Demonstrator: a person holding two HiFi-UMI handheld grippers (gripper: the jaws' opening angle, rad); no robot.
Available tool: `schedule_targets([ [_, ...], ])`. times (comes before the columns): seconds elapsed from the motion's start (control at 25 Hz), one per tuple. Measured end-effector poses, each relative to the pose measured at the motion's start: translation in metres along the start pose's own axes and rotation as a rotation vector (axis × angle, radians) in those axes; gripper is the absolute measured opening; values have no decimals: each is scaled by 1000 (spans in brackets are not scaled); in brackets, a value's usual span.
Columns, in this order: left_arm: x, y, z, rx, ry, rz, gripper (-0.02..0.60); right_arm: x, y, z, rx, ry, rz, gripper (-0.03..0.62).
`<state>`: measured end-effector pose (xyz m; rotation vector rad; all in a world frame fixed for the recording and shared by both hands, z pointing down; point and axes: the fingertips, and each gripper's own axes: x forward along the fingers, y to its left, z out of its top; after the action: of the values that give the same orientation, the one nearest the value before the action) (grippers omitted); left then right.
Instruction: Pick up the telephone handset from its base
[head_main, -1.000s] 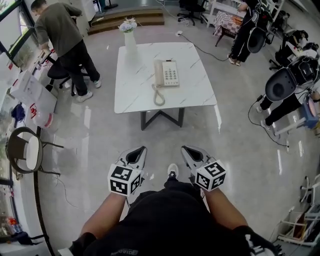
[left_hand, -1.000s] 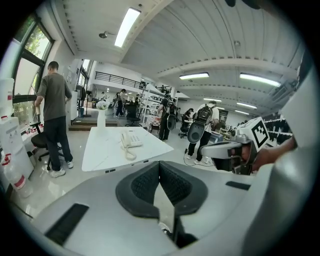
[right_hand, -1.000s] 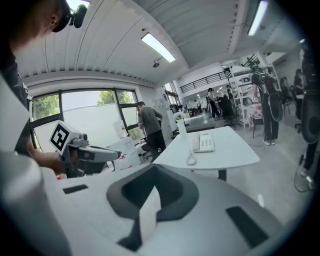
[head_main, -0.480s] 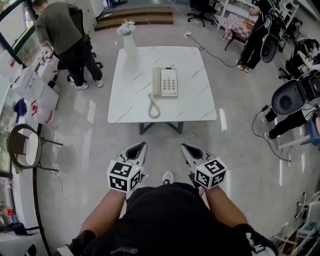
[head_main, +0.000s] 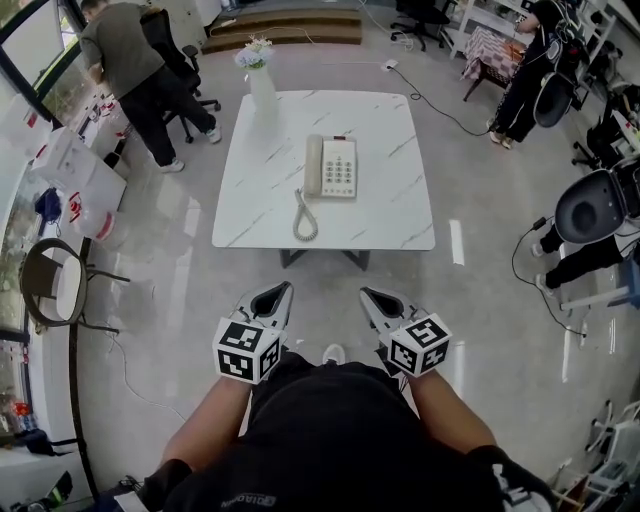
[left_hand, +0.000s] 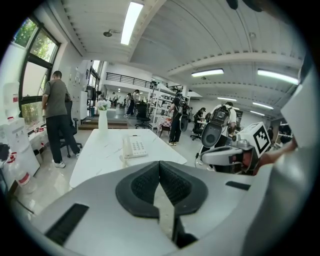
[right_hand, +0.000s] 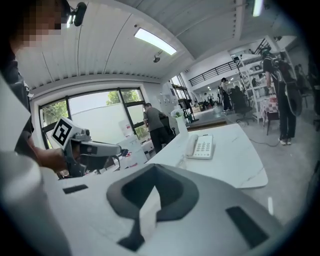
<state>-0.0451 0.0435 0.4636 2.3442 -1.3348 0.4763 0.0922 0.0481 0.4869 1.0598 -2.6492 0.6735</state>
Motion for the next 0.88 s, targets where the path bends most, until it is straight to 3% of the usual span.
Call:
schedule_targets([
  [0.4, 19, 9, 3, -9, 20, -5, 2, 11, -13, 5, 9, 4, -2, 2],
  [0.88, 68, 53, 43, 14, 0, -29, 2, 59, -48, 41, 8, 1, -55, 2],
])
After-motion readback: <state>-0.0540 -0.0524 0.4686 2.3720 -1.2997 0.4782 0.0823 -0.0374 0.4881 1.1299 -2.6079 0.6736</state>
